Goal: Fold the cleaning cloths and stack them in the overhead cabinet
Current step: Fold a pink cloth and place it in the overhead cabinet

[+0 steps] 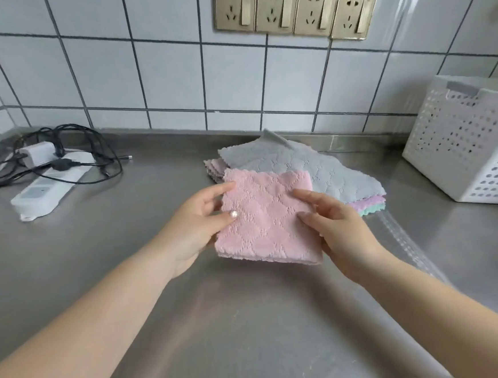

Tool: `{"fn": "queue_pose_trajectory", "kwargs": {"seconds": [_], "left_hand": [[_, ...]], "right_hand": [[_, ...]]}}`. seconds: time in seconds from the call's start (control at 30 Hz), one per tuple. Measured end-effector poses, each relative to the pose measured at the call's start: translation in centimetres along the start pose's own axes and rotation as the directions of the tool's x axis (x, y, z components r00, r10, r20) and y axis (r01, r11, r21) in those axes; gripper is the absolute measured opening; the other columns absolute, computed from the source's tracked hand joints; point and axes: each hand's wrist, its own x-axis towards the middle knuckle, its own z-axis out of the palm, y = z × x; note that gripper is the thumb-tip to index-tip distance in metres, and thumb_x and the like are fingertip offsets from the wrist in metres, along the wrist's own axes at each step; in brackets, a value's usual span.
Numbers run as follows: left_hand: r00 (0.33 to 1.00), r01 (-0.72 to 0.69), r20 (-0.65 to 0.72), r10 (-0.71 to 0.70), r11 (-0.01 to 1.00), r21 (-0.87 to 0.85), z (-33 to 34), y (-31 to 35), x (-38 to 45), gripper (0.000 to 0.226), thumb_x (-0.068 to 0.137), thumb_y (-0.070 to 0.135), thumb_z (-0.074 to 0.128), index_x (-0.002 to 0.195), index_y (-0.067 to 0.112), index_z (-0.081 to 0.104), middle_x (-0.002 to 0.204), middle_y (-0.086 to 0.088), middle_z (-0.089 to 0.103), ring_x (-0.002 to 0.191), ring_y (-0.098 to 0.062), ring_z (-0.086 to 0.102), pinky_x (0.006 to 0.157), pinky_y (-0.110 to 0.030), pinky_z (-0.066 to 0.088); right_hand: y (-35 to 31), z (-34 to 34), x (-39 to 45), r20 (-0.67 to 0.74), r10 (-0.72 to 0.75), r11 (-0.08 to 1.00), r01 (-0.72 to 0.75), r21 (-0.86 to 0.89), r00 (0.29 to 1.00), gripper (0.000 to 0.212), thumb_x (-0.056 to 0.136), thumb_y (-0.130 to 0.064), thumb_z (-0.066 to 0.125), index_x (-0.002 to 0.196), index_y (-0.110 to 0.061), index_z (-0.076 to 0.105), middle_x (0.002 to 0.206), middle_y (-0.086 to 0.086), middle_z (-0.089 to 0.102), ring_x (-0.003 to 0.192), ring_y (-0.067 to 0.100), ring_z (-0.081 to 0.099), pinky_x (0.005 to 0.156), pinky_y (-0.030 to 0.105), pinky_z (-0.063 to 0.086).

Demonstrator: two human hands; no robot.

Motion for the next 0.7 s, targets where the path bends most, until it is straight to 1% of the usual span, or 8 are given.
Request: {"fn": "queue_pose_trajectory", "kwargs": {"seconds": [0.07,0.13,0.23,0.3,0.37,0.5,0.6,0.7], "left_hand": [[1.0,-0.013,-0.01,0.014,0.998,0.067,0.1,0.0,1.8,0.049,0.089,-0.002,0.055,0.127,0.028,0.052,0.133,0.002,0.053,0.123,-0.011,0.049,0.087,-0.016,0.043],[1.0,-0.014,-0.017,0.016,0.994,0.11,0.1,-0.1,3.4,0.049,0.089,0.0,0.056,0.127,0.031,0.051,0.132,0.004,0.052,0.113,-0.008,0.052,0.073,-0.009,0.044],[1.0,-0.003,-0.023,0.006,0.992,0.127,0.2,0.3,5.3,0.05,0.089,-0.002,0.056,0.123,0.034,0.052,0.134,0.005,0.049,0.115,-0.001,0.05,0.083,-0.012,0.044],[1.0,0.02,-0.009,-0.019,0.992,0.125,0.2,0.8,5.5,0.05,0.088,-0.002,0.057,0.12,0.037,0.053,0.136,0.005,0.049,0.112,0.001,0.052,0.088,-0.016,0.043],[0.996,0.084,-0.019,-0.082,0.986,0.144,0.0,1.9,5.6,0.051,0.088,-0.001,0.057,0.119,0.04,0.053,0.137,0.005,0.049,0.105,0.004,0.054,0.083,-0.012,0.045],[0.986,0.158,-0.07,-0.149,0.978,0.138,-0.3,4.8,4.2,0.048,0.089,-0.002,0.056,0.12,0.035,0.054,0.133,0.005,0.047,0.094,0.021,0.054,0.068,0.0,0.043],[0.969,0.227,-0.119,-0.216,0.97,0.085,-0.7,8.0,2.1,0.047,0.089,-0.002,0.055,0.122,0.033,0.055,0.13,0.003,0.055,0.114,-0.005,0.055,0.077,-0.007,0.045],[0.928,0.317,-0.175,-0.328,0.944,-0.09,-1.1,9.8,-0.1,0.059,0.09,-0.003,0.053,0.138,0.031,0.041,0.125,-0.005,0.061,0.106,-0.018,0.058,0.099,-0.036,0.043]], "right_hand": [[0.0,-0.7,1.8,0.018,-0.005,0.999,0.006,-0.04,1.0,0.035,0.091,-0.01,0.054,0.102,-0.04,0.069,0.103,-0.009,0.065,0.083,0.011,0.056,0.078,0.03,0.045],[-0.2,-1.1,3.2,0.025,-0.006,0.999,0.007,-0.054,1.0,0.037,0.091,-0.01,0.054,0.099,-0.043,0.069,0.108,-0.011,0.066,0.085,0.009,0.06,0.083,0.032,0.048],[-0.6,-1.4,4.5,0.011,0.015,0.999,-0.015,-0.041,1.0,0.036,0.092,-0.009,0.055,0.103,-0.04,0.068,0.111,-0.012,0.065,0.082,0.005,0.061,0.079,0.029,0.051],[-1.1,-1.4,4.7,-0.003,0.03,0.998,-0.03,-0.049,1.0,0.034,0.092,-0.01,0.055,0.108,-0.037,0.067,0.105,-0.016,0.064,0.075,-0.002,0.06,0.069,0.019,0.049],[-2.0,-1.3,4.9,-0.001,0.078,0.995,-0.078,-0.062,0.997,0.034,0.092,-0.01,0.055,0.11,-0.037,0.066,0.099,-0.021,0.064,0.07,-0.004,0.058,0.065,0.015,0.044],[-4.6,-0.8,4.0,0.017,0.139,0.987,-0.137,-0.081,0.99,0.035,0.091,-0.011,0.057,0.11,-0.039,0.066,0.079,-0.021,0.064,0.068,0.002,0.054,0.072,0.019,0.046],[-7.3,0.3,2.6,0.029,0.172,0.983,-0.17,-0.068,0.985,0.035,0.09,-0.011,0.059,0.111,-0.04,0.063,0.083,-0.021,0.066,0.073,0.0,0.059,0.078,0.024,0.053],[-9.3,1.7,1.1,0.022,0.174,0.984,-0.173,-0.038,0.985,0.05,0.088,-0.013,0.063,0.129,-0.038,0.048,0.108,-0.015,0.064,0.086,-0.004,0.065,0.081,0.02,0.054]]}}
